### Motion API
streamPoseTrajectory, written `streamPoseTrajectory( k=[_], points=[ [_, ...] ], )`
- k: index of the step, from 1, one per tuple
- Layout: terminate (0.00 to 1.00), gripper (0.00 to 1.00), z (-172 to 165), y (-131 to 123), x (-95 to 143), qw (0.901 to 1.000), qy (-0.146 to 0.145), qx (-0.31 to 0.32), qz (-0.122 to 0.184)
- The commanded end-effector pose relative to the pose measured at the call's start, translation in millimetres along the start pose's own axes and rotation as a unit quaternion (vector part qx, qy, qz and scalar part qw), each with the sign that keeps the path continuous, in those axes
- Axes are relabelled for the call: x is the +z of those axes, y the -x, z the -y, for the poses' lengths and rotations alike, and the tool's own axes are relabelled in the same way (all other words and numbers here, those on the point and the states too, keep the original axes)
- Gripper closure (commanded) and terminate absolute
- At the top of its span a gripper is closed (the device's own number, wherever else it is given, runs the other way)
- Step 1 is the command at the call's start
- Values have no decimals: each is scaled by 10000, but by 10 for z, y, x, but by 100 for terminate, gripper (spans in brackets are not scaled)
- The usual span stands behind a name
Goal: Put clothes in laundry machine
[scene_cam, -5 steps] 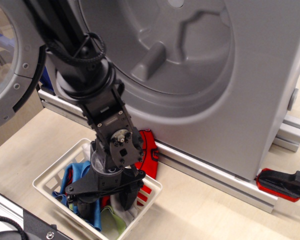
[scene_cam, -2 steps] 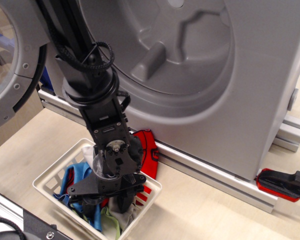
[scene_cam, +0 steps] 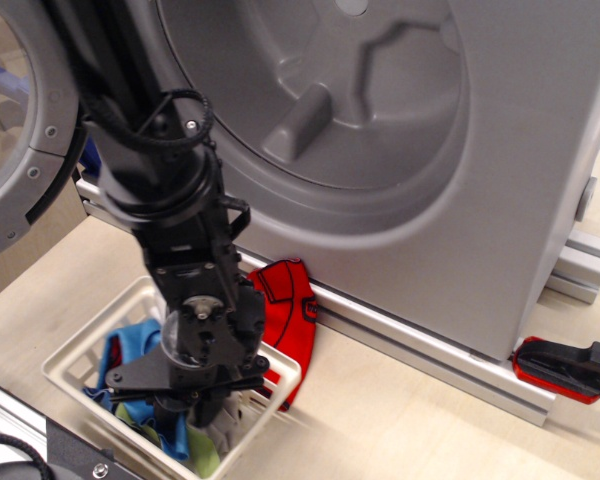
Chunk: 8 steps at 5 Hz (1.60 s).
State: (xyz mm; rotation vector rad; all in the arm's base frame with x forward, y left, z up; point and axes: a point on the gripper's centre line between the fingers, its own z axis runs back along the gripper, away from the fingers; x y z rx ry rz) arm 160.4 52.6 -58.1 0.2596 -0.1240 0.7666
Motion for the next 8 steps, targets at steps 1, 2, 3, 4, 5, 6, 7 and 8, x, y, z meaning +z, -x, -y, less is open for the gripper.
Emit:
streamPoseTrajectory(
  k=[1,2,3,4,5,6,7,8],
  points=[
    [0,100,-42,-112,387,9971,186,-61,729],
    [0,100,-12,-142,667,9953,465,-5,850],
    [0,100,41,-133,871,9925,685,-196,991],
    [0,100,119,-143,1176,9828,1029,-384,1482],
    [0,100,231,-254,1387,9716,1274,-523,1922],
    [0,100,337,-471,1413,9676,1342,-525,2075],
    [0,100,388,-708,1374,9678,1341,-358,2099],
    [0,100,402,-946,1332,9689,1399,-302,2017]
  ],
)
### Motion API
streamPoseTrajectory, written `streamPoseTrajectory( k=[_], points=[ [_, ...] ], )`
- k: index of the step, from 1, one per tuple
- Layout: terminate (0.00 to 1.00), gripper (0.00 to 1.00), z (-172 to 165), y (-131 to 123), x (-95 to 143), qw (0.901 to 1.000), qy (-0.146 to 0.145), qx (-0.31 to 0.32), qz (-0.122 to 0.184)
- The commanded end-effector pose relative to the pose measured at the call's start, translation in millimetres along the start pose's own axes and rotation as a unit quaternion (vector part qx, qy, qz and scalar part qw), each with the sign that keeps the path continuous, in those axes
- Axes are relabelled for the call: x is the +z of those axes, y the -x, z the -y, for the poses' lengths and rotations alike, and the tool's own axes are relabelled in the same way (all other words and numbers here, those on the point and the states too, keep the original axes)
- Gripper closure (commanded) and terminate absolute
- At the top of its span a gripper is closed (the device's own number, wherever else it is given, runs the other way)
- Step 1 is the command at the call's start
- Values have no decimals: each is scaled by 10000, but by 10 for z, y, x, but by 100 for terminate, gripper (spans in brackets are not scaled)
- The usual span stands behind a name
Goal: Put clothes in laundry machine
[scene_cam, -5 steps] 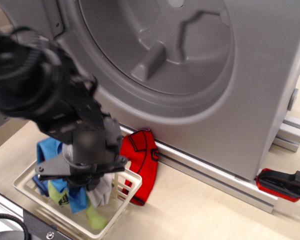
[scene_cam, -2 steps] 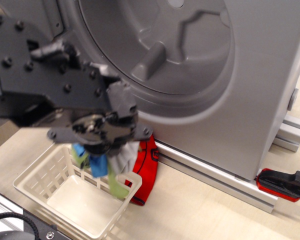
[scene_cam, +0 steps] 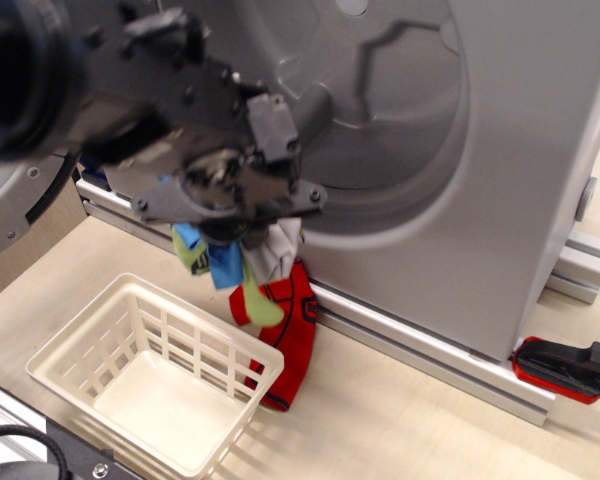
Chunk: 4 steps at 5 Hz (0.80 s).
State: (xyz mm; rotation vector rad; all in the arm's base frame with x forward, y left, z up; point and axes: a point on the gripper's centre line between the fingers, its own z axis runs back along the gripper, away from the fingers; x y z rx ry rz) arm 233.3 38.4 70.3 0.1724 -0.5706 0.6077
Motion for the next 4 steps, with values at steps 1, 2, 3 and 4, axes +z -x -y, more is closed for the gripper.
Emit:
streamPoseTrajectory(
  k=[1,2,3,4],
  points=[
    [0,100,43,-485,-179,9992,240,280,130],
    [0,100,120,-593,-285,9982,450,365,164],
    [0,100,236,-697,-366,9965,636,462,291],
    [0,100,408,-788,-403,9947,802,517,392]
  ],
)
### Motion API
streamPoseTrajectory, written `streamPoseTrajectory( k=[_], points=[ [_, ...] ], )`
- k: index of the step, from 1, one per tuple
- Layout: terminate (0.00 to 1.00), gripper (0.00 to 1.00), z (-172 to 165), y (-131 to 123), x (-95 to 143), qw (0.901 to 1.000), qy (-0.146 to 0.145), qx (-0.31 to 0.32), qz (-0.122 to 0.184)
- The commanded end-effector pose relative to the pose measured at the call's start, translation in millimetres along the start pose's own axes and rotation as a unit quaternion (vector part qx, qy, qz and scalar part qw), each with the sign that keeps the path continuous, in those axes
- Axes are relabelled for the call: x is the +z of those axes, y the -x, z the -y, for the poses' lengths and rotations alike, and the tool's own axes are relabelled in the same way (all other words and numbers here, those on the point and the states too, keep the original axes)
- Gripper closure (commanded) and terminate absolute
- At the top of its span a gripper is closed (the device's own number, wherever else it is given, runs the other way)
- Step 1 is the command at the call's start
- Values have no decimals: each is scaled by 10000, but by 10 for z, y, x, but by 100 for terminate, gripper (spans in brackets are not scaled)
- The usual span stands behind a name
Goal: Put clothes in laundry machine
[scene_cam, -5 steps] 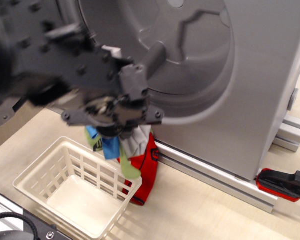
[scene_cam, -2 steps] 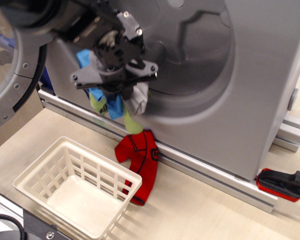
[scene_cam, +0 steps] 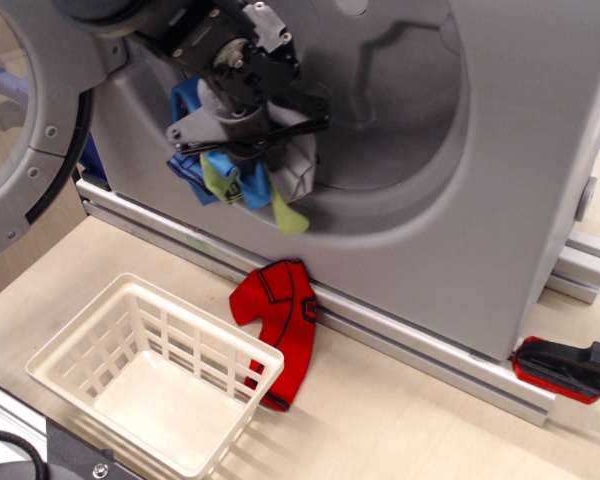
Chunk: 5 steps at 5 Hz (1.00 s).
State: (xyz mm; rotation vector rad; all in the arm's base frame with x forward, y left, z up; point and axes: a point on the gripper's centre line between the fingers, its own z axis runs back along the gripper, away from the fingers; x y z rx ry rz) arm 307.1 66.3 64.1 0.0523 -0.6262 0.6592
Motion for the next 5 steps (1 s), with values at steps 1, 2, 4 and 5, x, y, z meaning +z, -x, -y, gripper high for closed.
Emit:
streamPoseTrajectory(
  k=[1,2,4,5],
  points=[
    [0,100,325,-270,-77,9990,273,199,278],
    [0,100,326,-371,-176,9985,277,404,258],
    [0,0,270,-350,-178,9983,277,505,-14],
    [0,0,232,-345,-160,9980,156,564,-243]
  ],
)
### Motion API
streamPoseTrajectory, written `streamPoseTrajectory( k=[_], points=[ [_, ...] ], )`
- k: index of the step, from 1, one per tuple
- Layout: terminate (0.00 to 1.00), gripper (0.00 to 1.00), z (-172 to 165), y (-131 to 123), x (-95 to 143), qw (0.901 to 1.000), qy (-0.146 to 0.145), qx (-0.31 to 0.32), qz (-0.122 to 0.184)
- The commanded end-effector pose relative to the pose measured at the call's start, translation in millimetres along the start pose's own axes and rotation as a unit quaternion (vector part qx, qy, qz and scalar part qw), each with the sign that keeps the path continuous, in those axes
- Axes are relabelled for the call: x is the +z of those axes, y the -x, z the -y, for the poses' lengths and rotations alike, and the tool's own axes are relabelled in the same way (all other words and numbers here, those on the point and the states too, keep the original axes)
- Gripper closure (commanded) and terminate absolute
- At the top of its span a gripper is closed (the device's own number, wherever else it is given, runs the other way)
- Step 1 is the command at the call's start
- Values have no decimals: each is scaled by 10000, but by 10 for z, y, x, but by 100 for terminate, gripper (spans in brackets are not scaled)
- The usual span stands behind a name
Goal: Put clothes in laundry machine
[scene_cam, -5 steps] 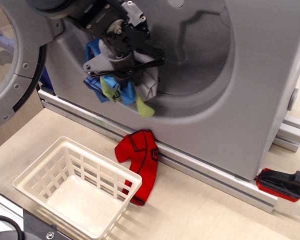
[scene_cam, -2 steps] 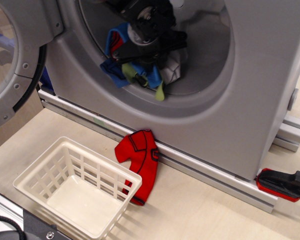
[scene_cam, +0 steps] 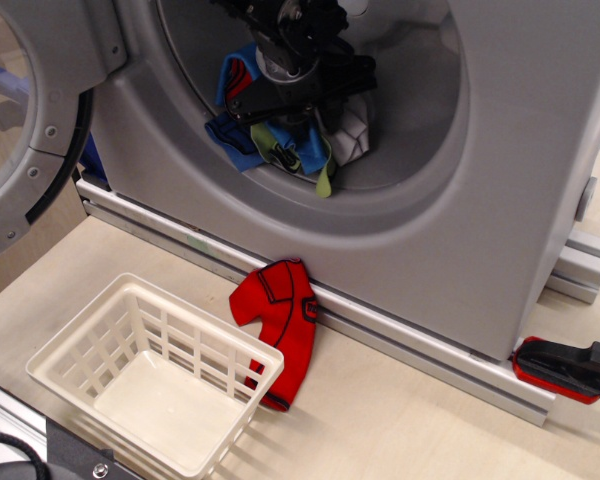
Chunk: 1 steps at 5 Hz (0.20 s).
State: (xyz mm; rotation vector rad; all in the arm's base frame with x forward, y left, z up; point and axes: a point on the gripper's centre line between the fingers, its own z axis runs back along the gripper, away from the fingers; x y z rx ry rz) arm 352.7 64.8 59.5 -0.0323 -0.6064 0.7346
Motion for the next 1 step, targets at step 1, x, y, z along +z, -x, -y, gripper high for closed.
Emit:
streamPoseTrajectory(
  k=[1],
  points=[
    [100,0,-26,-98,119,9999,-68,99,-33]
  ],
)
